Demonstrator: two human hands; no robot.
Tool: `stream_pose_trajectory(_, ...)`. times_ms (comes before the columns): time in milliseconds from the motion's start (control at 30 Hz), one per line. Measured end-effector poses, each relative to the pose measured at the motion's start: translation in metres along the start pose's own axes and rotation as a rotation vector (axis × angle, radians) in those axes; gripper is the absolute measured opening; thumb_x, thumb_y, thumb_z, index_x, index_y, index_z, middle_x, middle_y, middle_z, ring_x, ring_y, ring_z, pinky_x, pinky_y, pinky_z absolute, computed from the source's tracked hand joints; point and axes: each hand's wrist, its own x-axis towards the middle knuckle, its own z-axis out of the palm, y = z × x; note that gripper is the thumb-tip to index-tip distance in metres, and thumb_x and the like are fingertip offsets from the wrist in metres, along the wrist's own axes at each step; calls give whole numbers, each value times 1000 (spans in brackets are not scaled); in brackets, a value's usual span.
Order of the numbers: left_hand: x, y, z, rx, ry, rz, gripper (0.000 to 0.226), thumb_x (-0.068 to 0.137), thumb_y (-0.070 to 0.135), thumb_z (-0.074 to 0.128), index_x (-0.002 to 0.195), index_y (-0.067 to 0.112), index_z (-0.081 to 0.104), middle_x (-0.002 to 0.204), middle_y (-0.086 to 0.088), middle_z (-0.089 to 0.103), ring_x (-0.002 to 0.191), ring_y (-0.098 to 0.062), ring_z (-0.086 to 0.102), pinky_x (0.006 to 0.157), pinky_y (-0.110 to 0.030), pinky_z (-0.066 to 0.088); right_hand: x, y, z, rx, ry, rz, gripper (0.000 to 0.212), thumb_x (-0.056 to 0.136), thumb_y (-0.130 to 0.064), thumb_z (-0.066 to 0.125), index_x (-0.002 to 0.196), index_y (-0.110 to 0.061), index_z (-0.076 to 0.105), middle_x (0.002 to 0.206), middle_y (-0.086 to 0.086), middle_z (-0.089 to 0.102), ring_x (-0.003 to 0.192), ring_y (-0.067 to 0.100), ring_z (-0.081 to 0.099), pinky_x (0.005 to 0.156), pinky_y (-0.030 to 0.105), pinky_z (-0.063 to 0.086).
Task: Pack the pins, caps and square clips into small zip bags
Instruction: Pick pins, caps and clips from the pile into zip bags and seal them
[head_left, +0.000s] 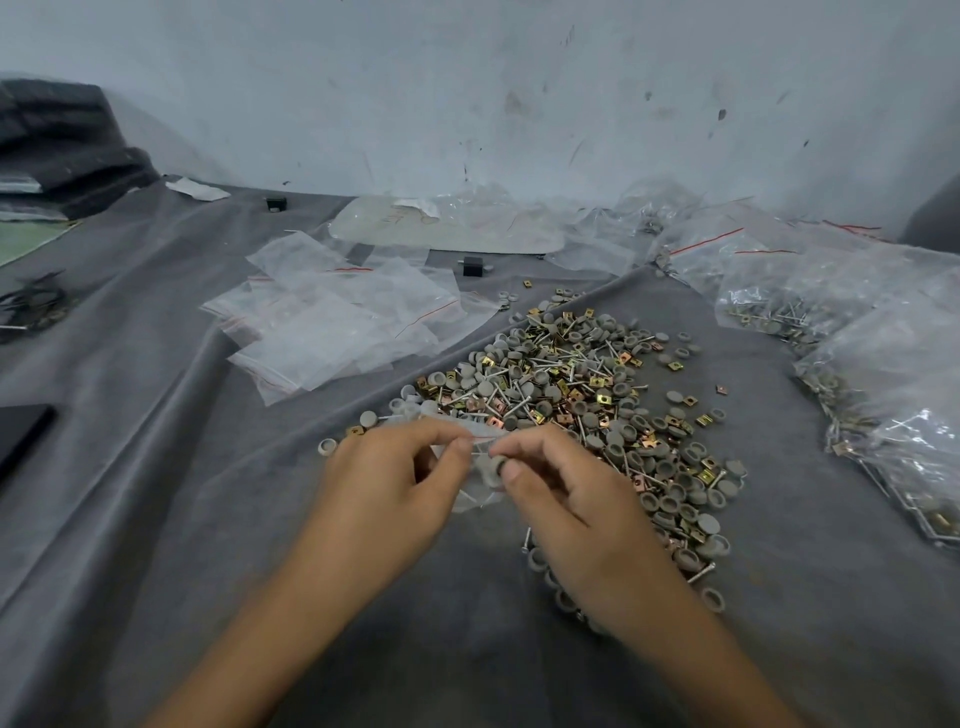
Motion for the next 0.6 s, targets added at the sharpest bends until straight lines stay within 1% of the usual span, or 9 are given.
stream_pose_trajectory(67,-2,1,1,-42,-12,18,19,97,37,62,87,35,77,53,10,55,52,-6,51,53,-21,39,-2,-1,6,-4,-13,-15,13,102,-26,56,107,-33,65,84,-8,68,71,9,62,64,32,51)
stream_pose_trajectory(133,-2,1,1,-75,-30,14,24,95,41,58,87,31,77,58,2,60,53,-9,51,58,-33,47,-3,-2,9,-50,-11,-46,15,102,-25,56,111,-31,65,93,-11,71,84,10,68,74,36,54)
stream_pose_trajectory(167,-2,0,1,-87,-32,8,23,97,39,59,87,29,78,59,-1,61,53,-9,52,59,-37,49,-3,-2,9,-74,-6,-63,15,102,-24,56,113,-30,65,96,-12,71,88,10,68,76,36,54)
stream_pose_trajectory(200,-1,-1,1,-95,-31,0,21,98,35,62,86,29,78,59,-1,60,53,-6,50,58,-37,48,-3,-2,10,-93,3,-79,15,102,-23,56,113,-29,64,97,-14,70,90,8,68,77,34,54)
stream_pose_trajectory(267,-1,-1,0,-90,-23,-9,21,99,33,63,85,31,78,54,6,57,51,-4,50,56,-34,45,-3,-2,10,-114,26,-108,15,102,-23,55,113,-29,64,98,-17,69,90,6,67,75,27,53)
stream_pose_trajectory(333,-2,0,-2,-67,-15,-8,23,96,41,59,85,34,78,54,10,59,51,-5,51,53,-27,41,-3,-2,10,-120,59,-133,15,101,-24,56,112,-28,65,98,-17,68,91,6,67,75,22,51)
stream_pose_trajectory(433,-3,0,-4,-53,-7,-6,23,97,44,60,85,36,77,54,8,58,52,-7,52,54,-28,41,-3,0,12,-175,123,-179,12,98,-20,65,108,-26,68,100,-19,63,94,3,63,76,11,46)
stream_pose_trajectory(533,-3,-1,-4,-65,-13,-9,21,98,42,61,85,36,76,54,4,58,52,-9,53,56,-31,45,-3,1,11,-231,142,-179,14,93,-19,71,105,-26,69,97,-22,58,90,-1,60,76,10,44)
stream_pose_trajectory(600,-3,-1,-3,-74,-17,-18,24,97,44,60,83,36,77,51,9,54,50,-6,49,54,-30,41,-1,1,5,-229,146,-156,11,93,-23,70,104,-28,70,94,-21,61,89,2,62,74,12,46)
